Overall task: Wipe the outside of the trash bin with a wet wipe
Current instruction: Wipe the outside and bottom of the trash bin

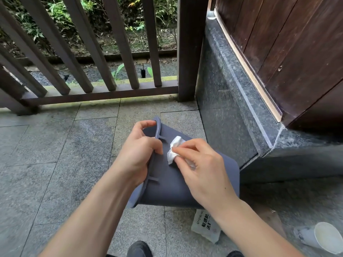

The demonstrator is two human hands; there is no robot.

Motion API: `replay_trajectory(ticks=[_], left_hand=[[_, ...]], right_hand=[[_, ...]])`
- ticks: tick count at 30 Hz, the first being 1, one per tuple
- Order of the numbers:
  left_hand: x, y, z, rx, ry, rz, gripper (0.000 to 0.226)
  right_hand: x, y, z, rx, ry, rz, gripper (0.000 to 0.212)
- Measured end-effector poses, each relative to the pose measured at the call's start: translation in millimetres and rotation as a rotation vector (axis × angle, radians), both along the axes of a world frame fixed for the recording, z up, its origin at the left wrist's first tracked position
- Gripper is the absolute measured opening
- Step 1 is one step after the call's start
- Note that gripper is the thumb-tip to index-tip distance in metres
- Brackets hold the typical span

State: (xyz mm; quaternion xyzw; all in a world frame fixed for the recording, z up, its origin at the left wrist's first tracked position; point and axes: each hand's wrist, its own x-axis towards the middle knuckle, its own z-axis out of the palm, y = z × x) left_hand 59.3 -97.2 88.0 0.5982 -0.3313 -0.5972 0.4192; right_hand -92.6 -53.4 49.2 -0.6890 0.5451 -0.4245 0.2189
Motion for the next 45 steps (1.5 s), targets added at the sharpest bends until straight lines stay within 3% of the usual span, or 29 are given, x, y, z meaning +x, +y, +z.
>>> replay_trajectory(ticks=[4,8,11,13,17,19,22,25,31,35,40,45], left_hand=[[3,1,-1,0.018,-0.022,0.002,0.065],[4,3,-1,0.036,0.049,0.018,0.063],[9,2,-1,0.040,0.053,0.049,0.061],[10,2,-3,0.067,0.047,0.068,0.059],[13,7,-3,0.100,0.120,0.030,0.057],[14,7,-2,0.095,0.143,-0.006,0.056],[8,6,-1,0.073,0.181,-0.059,0.052],[2,7,-3,0.057,0.192,-0.080,0.055],[3,6,-12,0.067,0.130,-0.071,0.051],[-2,8,-11,0.073,0.103,-0.168,0.044],[-18,10,-24,0.014,-0.207,-0.169,0.096],[-23,13,-38,-0.084,-0.284,-0.341,0.108]], right_hand=[[8,1,-2,-0.020,0.059,0.105,0.015],[-1,-14,-1,-0.032,0.096,-0.040,0.011],[13,-6,-2,-0.101,0.103,0.086,0.010],[7,-16,-5,0.009,0.084,0.038,0.010],[-48,-48,-3,0.407,0.024,-0.329,0.011],[-49,-42,3,0.321,-0.015,-0.286,0.010],[-12,-23,13,0.099,-0.054,-0.029,0.011],[11,-10,7,0.044,-0.027,0.075,0.008],[-23,-39,-5,0.234,0.079,-0.152,0.009],[-34,-45,-3,0.363,-0.048,-0.197,0.007],[-8,-36,3,0.351,-0.158,-0.131,0.009],[-2,-36,3,0.518,-0.182,-0.182,0.024]])
